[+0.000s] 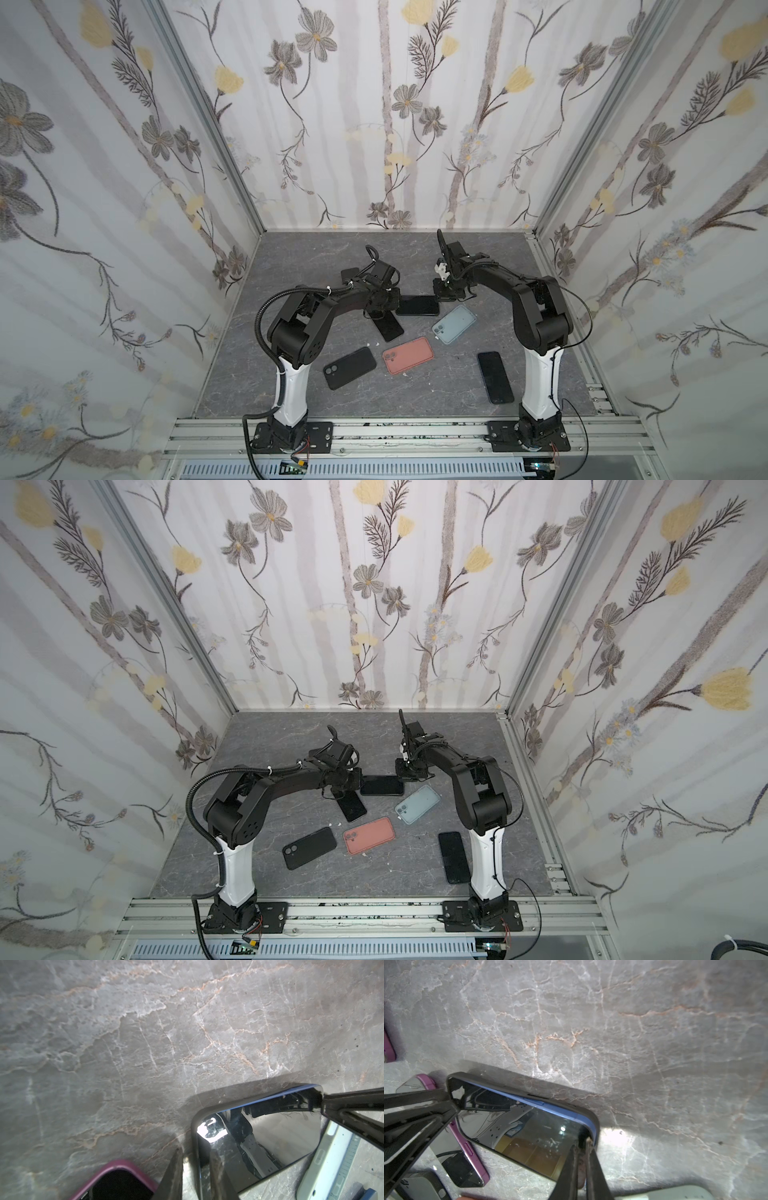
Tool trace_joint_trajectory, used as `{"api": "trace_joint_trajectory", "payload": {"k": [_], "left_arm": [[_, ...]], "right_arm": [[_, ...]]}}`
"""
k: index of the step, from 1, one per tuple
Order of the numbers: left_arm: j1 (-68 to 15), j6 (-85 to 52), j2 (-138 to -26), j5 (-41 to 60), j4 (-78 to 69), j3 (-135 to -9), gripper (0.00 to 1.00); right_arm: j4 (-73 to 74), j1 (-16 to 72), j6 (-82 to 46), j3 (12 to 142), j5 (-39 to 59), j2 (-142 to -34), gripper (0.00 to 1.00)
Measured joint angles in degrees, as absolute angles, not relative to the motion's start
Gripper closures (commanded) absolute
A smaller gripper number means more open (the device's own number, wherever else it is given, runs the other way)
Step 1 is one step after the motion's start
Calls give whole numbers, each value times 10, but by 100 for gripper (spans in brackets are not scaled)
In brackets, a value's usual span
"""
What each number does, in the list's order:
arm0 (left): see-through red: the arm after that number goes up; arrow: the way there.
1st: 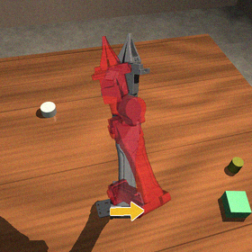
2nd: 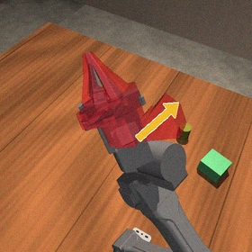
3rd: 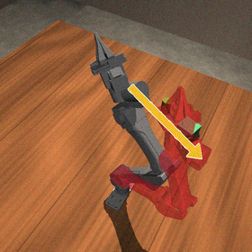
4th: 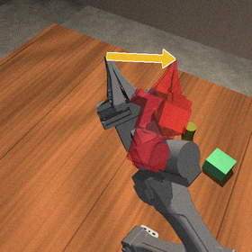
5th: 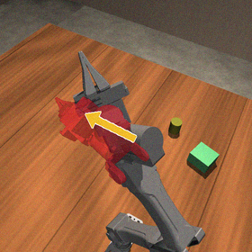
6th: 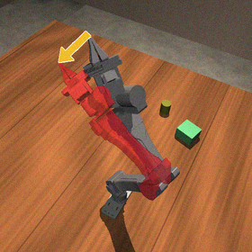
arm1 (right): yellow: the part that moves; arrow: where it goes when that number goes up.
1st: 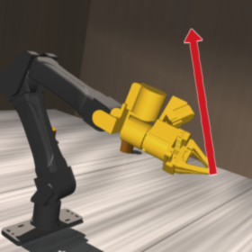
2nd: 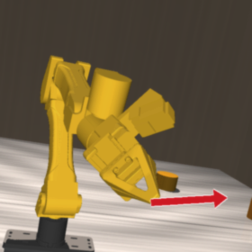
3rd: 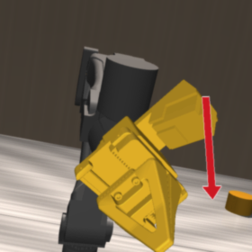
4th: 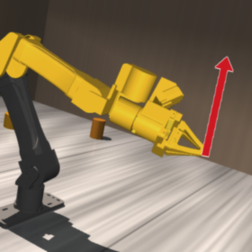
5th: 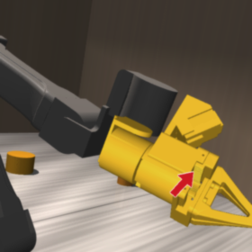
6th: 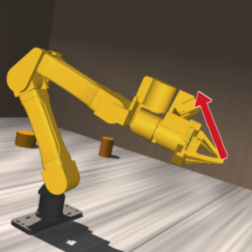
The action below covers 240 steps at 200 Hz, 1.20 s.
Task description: Put the phone into the phone case
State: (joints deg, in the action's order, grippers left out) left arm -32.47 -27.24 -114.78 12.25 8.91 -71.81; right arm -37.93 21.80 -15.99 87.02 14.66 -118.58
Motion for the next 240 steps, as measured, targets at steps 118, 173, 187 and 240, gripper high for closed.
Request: {"api": "trace_joint_trajectory", "payload": {"k": [118, 173, 187, 240], "left_arm": [[-324, -272, -1147, 123, 84, -714, 79], [-324, -272, -1145, 125, 78, -710, 79], [-324, -272, -1145, 126, 78, -710, 79], [-324, -272, -1145, 125, 78, -710, 79]], "right_arm": [[-387, 219, -160, 881, 144, -1194, 88], [-406, 218, -159, 889, 115, -1198, 87], [-406, 217, -158, 889, 121, -1201, 87], [-406, 218, -157, 893, 132, -1208, 89]]}}
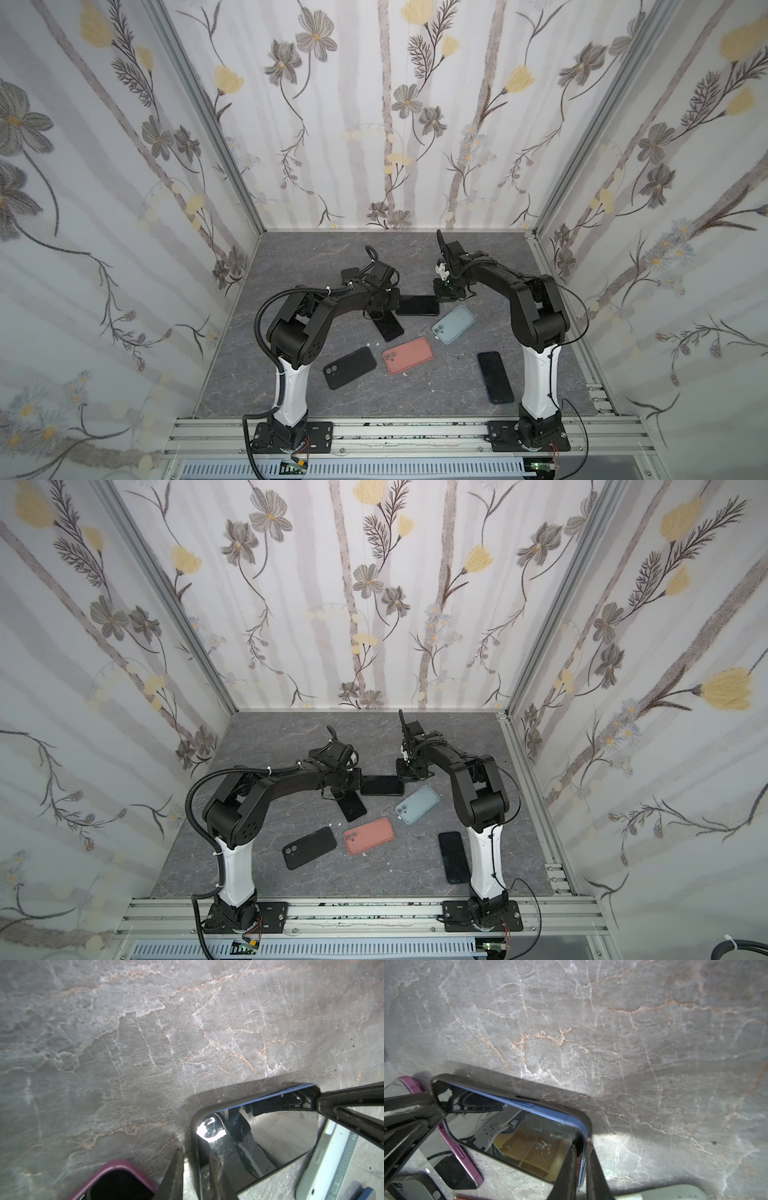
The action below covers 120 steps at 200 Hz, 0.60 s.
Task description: Put the phone into the phone case
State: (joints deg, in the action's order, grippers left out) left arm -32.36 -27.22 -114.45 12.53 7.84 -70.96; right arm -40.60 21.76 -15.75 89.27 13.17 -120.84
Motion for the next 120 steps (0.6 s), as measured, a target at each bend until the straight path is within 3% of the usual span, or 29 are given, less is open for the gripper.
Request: {"api": "trace_joint_trajectory", "payload": {"k": [120], "left_arm": [[-323, -272, -1145, 127, 77, -708, 80]], "right_arm": [[-375, 213, -154, 862, 148, -1219, 89]]}}
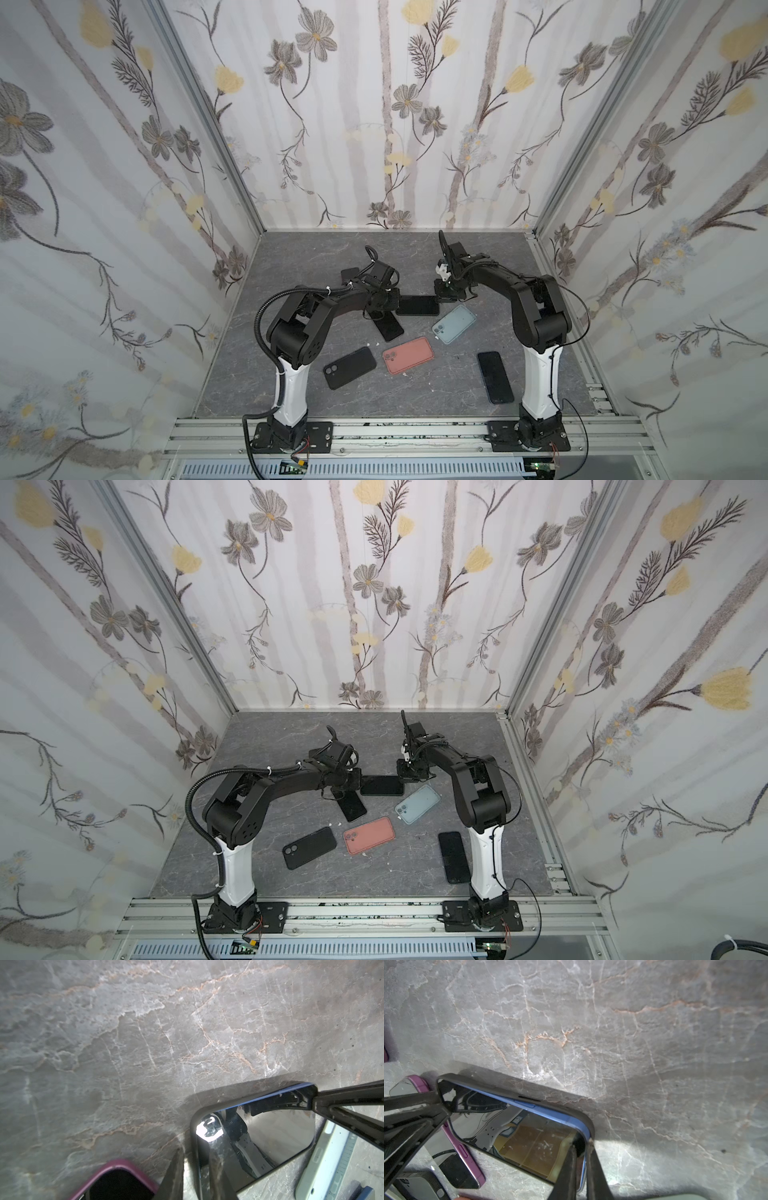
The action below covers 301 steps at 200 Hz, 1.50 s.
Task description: Put the phone into the phone case
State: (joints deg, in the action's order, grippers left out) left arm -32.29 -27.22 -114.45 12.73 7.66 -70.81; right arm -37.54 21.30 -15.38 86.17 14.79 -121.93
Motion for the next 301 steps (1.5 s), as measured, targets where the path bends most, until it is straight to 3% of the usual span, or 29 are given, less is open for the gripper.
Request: {"api": "trace_joint_trajectory", "payload": {"k": [86, 185, 301], "left_arm": [[-323, -272, -1145, 131, 72, -707, 83], [-315, -272, -1135, 124, 76, -700, 83], [-315, -273, -1135, 128, 75, -699, 83]], "right_arm": [[-354, 242, -175, 844, 77, -1212, 93], [-394, 250, -175, 897, 41, -1194, 84], [-374, 241, -173, 889, 61, -1214, 91]]}}
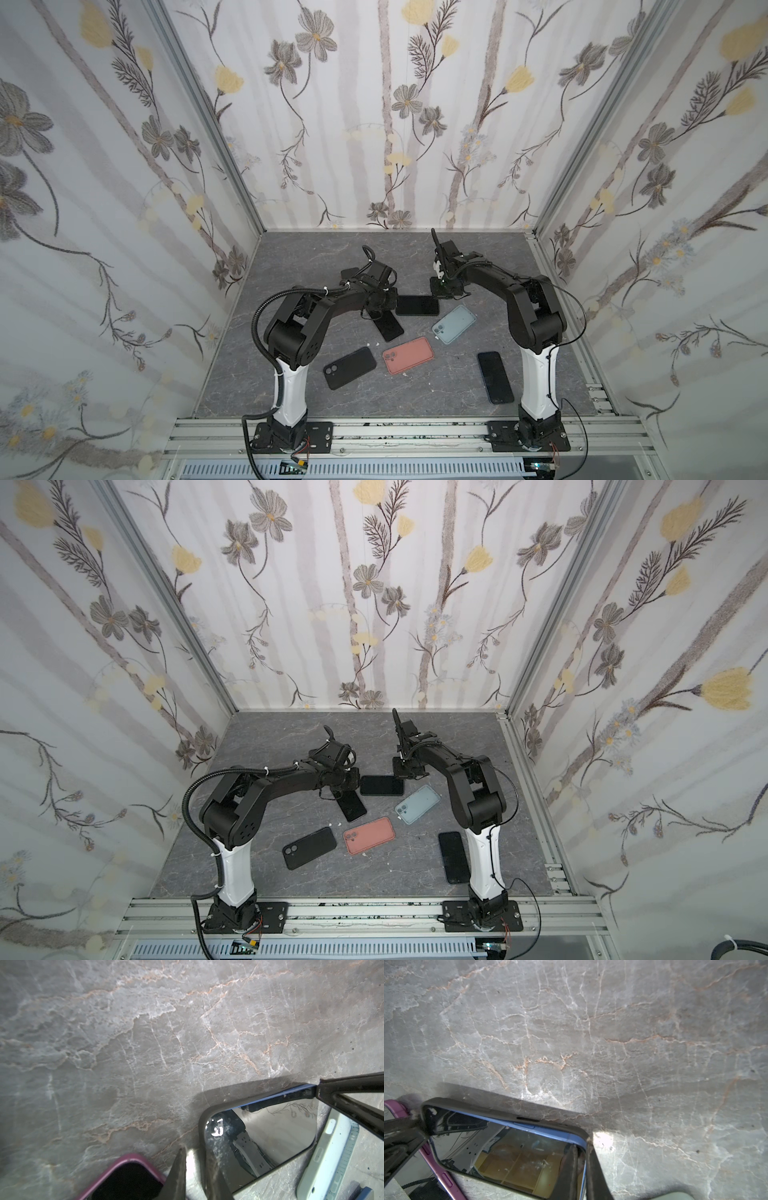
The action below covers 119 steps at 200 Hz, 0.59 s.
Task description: Put the phone into the phone case
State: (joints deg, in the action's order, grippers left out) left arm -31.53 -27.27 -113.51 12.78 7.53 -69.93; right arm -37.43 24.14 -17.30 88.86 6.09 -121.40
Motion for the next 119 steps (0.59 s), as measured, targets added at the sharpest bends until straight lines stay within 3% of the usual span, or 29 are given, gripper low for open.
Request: {"api": "trace_joint_trajectory", "payload": {"k": [119], "left_arm": [[-315, -273, -1135, 128, 75, -699, 83]], "right_arm": [[-358, 239, -168, 866, 69, -1197, 91]]}}
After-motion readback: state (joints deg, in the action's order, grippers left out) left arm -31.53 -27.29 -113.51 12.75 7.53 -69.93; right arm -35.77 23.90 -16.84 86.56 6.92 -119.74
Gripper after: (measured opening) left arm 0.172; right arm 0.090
